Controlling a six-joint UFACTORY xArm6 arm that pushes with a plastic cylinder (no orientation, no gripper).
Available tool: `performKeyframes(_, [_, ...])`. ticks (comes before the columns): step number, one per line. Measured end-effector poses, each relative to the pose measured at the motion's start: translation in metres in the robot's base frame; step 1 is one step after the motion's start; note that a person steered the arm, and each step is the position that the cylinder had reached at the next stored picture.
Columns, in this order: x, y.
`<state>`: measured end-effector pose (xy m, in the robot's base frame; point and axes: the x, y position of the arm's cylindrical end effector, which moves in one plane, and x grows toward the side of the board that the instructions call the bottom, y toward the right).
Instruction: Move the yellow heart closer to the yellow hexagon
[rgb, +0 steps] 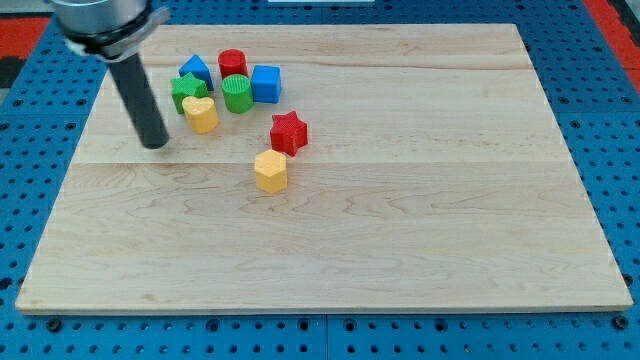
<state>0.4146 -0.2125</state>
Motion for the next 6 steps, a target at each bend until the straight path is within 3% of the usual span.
performKeyframes(2, [-0.027, -0.007])
performKeyframes(3, [-0.041, 0.028])
performKeyframes(6, [-0.097, 0.061])
